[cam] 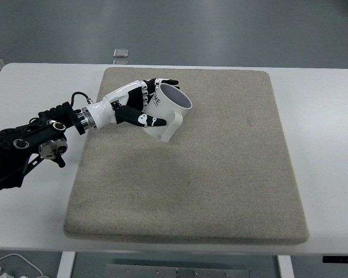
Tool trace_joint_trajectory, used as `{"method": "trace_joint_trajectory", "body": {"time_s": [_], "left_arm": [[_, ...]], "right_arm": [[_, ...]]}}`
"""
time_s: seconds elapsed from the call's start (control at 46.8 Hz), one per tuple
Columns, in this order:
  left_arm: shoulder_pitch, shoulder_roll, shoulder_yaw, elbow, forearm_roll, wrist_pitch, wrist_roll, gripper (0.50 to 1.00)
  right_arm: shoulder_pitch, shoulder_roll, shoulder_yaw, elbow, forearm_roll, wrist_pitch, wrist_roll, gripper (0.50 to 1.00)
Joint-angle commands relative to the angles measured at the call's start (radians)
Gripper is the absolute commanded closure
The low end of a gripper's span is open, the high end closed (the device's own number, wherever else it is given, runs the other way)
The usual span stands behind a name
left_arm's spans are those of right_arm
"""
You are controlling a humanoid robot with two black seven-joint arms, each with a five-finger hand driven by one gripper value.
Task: Flip white cup upright
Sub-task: 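Lower the mug onto its base on the pad with the left hand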
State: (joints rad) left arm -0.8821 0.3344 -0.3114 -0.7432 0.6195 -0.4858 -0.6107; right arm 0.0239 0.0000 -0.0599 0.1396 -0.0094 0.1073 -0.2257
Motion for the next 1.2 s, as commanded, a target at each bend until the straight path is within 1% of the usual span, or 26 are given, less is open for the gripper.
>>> {"method": "trace_joint_trajectory", "body": {"time_s": [0.0,0.257,0.406,0.62,0.791,1.005,1.069,1.176], "left_arm": [[-0.001,0.0,-0.011,0.004,0.029,0.003,0.0,1.0],[-0.015,-0.02,-0.015,0.015,0.016,0.001,0.0,1.0],[-0.015,-0.044,-0.066,0.015,0.014,0.0,0.0,1.0],[-0.02,-0.058,-0.058,0.019,0.028,0.007,0.0,1.0],[-0.021,-0.069,-0.057,0.064,0.026,0.007,0.0,1.0],[-0.021,-0.071,-0.057,0.068,0.028,0.007,0.0,1.0],[-0.02,-0.071,-0.057,0.068,0.028,0.012,0.0,1.0],[-0.015,-0.071,-0.054,0.07,0.031,0.042,0.0,1.0]], "right_arm": [[0.001,0.0,0.0,0.0,0.0,0.0,0.0,0.57],[0.001,0.0,0.0,0.0,0.0,0.0,0.0,0.57],[0.001,0.0,0.0,0.0,-0.001,0.0,0.0,0.57],[0.001,0.0,0.0,0.0,0.0,0.0,0.0,0.57],[0.001,0.0,0.0,0.0,0.0,0.0,0.0,0.57],[0.001,0.0,0.0,0.0,0.0,0.0,0.0,0.57],[0.001,0.0,0.0,0.0,0.0,0.0,0.0,0.57],[0.001,0.0,0.0,0.0,0.0,0.0,0.0,0.57]]}}
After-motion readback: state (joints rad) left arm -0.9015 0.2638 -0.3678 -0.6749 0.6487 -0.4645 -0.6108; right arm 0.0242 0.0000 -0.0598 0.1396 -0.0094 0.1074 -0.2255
